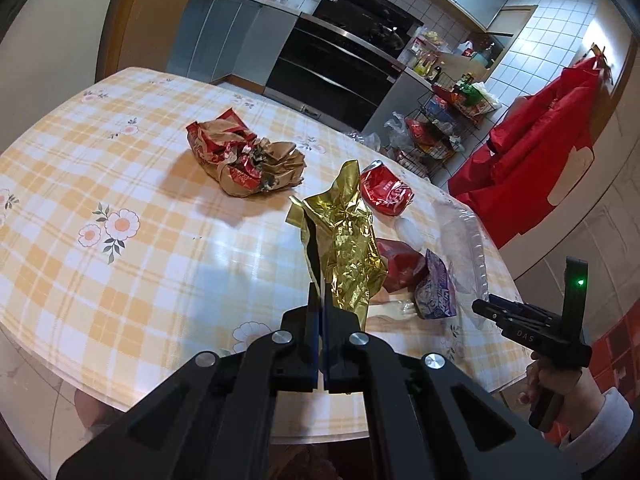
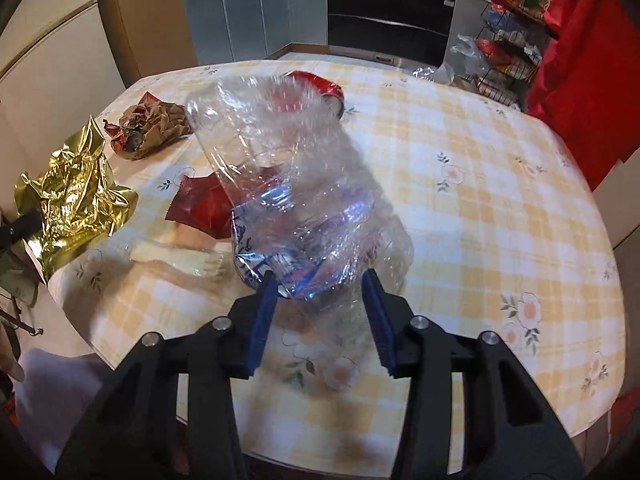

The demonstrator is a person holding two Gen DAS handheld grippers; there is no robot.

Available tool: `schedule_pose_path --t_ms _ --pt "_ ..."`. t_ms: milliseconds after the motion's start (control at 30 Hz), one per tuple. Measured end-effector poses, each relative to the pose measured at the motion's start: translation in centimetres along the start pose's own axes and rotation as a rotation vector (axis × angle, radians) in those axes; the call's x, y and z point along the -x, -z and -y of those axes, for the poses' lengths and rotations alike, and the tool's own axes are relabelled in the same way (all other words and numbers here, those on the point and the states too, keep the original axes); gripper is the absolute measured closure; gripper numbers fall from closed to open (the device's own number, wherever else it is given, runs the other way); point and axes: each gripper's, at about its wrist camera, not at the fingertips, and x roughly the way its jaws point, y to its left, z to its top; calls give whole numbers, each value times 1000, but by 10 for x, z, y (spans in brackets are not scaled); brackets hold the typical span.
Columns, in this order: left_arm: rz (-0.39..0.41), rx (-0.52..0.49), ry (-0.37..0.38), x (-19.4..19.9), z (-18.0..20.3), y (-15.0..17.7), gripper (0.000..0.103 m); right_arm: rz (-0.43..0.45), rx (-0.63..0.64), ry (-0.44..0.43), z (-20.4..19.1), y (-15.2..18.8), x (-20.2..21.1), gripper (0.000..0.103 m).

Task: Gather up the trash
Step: 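Hold the gold foil up with the left tool while the right tool grasps the crushed clear bottle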

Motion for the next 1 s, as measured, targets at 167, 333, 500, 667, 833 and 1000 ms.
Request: schedule_pose_path --t_ms 167,333,500,667,833,1000 --pt "11 -8 11 9 6 2 102 19 3 7 0 3 14 66" --pt "12 -12 19 15 10 6 102 27 -18 3 4 5 22 67" --pt "16 -11 21 19 10 6 102 49 -46 -1 7 3 30 67" --pt "24 -18 24 22 12 4 102 74 -58 5 9 0 38 68" --pt "38 -46 26 27 19 3 102 96 -63 13 9 -2 45 68" --pt "49 -58 30 32 21 1 102 125 -89 15 14 -4 53 68"
